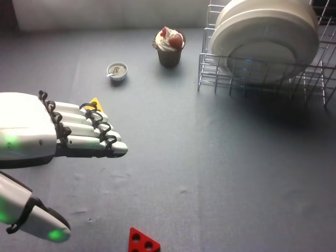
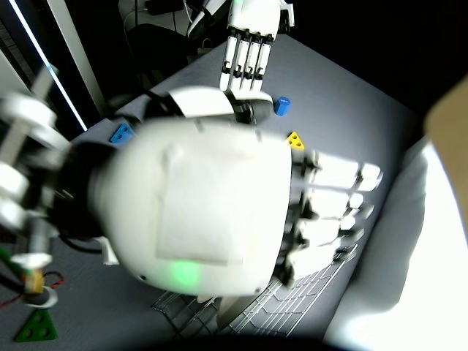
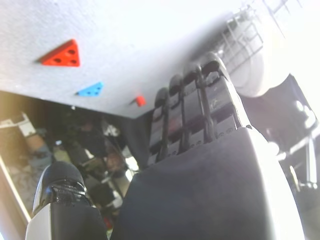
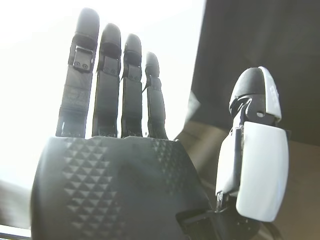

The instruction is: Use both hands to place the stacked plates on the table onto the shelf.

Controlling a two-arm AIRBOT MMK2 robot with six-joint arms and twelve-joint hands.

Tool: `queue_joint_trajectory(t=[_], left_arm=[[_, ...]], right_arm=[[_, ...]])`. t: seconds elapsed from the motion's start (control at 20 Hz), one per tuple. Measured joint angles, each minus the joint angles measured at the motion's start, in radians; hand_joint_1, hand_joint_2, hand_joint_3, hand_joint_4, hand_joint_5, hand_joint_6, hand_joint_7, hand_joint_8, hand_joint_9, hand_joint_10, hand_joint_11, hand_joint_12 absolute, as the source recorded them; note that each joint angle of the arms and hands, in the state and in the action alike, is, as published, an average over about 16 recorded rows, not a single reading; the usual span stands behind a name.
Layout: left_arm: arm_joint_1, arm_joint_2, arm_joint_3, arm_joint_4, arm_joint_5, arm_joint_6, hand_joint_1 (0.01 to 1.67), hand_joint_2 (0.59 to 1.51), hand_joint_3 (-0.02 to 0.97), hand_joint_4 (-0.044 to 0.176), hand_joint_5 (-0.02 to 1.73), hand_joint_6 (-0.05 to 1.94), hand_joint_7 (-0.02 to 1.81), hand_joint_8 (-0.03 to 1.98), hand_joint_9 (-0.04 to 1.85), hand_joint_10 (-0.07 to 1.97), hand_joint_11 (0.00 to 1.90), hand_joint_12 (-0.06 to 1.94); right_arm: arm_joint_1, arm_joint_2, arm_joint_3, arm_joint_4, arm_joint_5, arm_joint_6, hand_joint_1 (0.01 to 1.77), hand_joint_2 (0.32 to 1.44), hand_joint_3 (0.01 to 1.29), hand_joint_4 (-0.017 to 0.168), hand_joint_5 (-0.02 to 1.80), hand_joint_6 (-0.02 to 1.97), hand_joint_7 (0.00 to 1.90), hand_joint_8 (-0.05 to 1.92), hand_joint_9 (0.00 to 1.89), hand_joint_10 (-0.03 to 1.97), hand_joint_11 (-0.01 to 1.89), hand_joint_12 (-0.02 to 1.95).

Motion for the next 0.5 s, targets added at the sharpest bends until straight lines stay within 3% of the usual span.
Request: queue_joint_trajectory(t=[0.3, 0.5], left_arm=[[-0.001, 0.002, -0.004, -0.002, 0.002, 0.0, 0.12, 0.97, 0.005, -0.004, 0.14, 0.0, 0.17, 0.01, 0.17, 0.0, 0.15, 0.01], [-0.002, 0.004, -0.006, -0.002, 0.003, 0.0, 0.11, 0.97, 0.005, -0.004, 0.13, 0.0, 0.16, 0.01, 0.15, 0.0, 0.14, 0.01]], right_arm=[[-0.037, 0.123, -0.052, -0.286, 0.301, 0.095, 0.57, 0.96, 0.02, 0.022, 0.42, 0.01, 0.52, 0.02, 0.56, 0.02, 0.57, 0.29], [-0.101, 0.218, -0.106, -0.406, 0.444, 0.104, 0.57, 0.96, 0.02, 0.027, 0.41, 0.01, 0.5, 0.02, 0.54, 0.02, 0.56, 0.28]])
